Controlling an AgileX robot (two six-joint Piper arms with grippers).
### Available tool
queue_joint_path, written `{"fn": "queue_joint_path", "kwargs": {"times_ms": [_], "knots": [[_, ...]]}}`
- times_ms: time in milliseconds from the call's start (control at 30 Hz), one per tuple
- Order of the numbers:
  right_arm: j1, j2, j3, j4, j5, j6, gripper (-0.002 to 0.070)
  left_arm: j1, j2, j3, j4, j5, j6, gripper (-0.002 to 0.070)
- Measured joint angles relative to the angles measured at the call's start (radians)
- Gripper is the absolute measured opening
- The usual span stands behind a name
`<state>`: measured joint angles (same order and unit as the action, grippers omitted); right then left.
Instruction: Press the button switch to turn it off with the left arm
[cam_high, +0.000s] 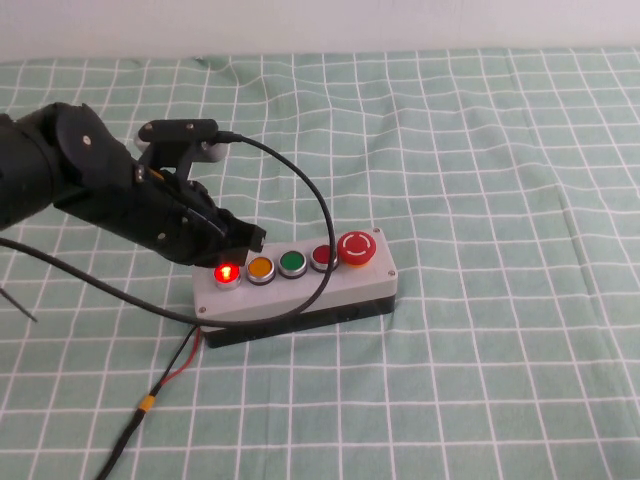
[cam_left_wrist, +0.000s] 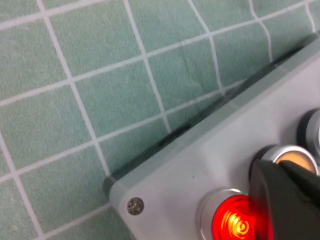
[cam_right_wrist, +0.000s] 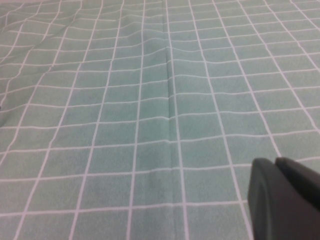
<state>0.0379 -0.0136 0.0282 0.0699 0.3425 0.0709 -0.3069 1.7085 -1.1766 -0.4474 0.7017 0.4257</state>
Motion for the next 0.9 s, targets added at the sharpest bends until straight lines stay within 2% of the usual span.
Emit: {"fn": "queue_joint_path", "kwargs": {"times_ms": [100, 267, 467, 633, 900], "knots": [[0.0, 0.0, 0.0, 0.0, 0.0, 0.0, -0.0017, 0.0, 0.0, -0.026, -0.002, 0.042, 0.0, -0.0002], [0.0, 0.0, 0.0, 0.0, 0.0, 0.0, -0.0017, 0.0, -0.046, -0.13, 0.041, 0.211, -0.002, -0.0003], [0.0, 0.0, 0.0, 0.0, 0.0, 0.0, -0.0017, 0.0, -0.237, -0.272, 0.052, 0.231, -0.005, -0.0002], [0.0, 0.0, 0.0, 0.0, 0.0, 0.0, -0.0017, 0.0, -0.411, -0.289, 0.118, 0.254, -0.043, -0.0002], [0.0, 0.0, 0.0, 0.0, 0.0, 0.0, -0.0017, 0.0, -0.633, -0.289, 0.252, 0.441, -0.142, -0.0002]]}}
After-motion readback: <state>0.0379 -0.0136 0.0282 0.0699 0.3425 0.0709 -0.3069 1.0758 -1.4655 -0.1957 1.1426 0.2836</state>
